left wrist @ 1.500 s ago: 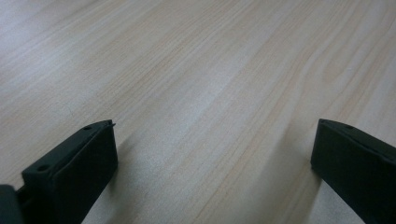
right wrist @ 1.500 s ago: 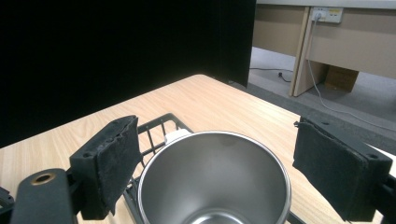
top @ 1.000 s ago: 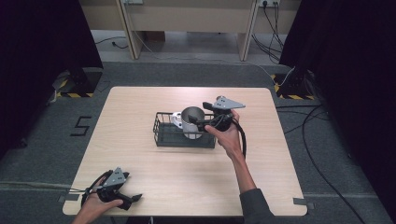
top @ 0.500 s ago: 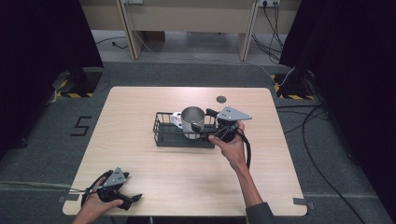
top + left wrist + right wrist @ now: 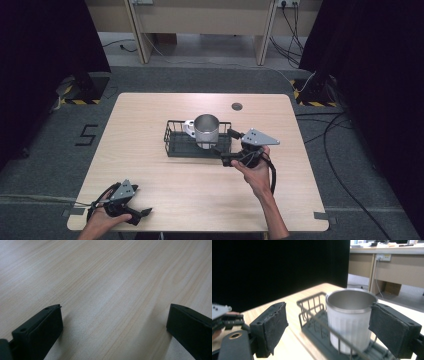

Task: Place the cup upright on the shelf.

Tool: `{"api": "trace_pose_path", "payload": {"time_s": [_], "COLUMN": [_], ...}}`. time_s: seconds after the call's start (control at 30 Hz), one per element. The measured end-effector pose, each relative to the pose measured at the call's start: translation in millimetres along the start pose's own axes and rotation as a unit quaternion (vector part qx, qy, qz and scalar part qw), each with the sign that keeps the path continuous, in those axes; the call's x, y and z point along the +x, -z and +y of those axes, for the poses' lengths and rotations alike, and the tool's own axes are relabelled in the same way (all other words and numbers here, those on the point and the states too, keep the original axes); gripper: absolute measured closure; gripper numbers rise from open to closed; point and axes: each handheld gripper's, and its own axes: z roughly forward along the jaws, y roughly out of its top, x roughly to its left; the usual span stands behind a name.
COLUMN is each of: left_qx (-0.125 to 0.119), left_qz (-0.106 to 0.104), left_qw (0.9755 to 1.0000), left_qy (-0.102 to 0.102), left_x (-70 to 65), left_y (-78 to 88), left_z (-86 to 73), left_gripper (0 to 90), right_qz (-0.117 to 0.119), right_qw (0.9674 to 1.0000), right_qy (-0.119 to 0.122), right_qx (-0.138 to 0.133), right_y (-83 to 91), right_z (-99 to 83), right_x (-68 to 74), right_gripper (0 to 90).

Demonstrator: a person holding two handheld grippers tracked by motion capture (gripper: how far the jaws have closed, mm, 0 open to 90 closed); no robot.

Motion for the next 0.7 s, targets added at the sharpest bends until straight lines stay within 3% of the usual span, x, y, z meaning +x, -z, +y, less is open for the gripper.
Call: {"api": "trace_pose_path", "payload": {"time_s": [0.4,0.7], "left_qx": [-0.001,-0.001], "left_qz": [0.002,0.001], "left_qw": [1.0,1.0], "left_qy": [0.002,0.002], "left_x": [-0.7,-0.8], "left_y": [0.3,0.3], "left_z": [-0.5,-0.6], "left_gripper": [0.0,0.0], "right_qz": [-0.032,-0.047], "right_qw": [0.9989,0.9979], "right_qy": [0.017,0.015], "right_qx": [0.029,0.041], "right_y": [25.1,40.9], "right_z": [-30.0,-52.0], "right_x": [11.9,18.9], "right_gripper": [15.1,15.1]}}
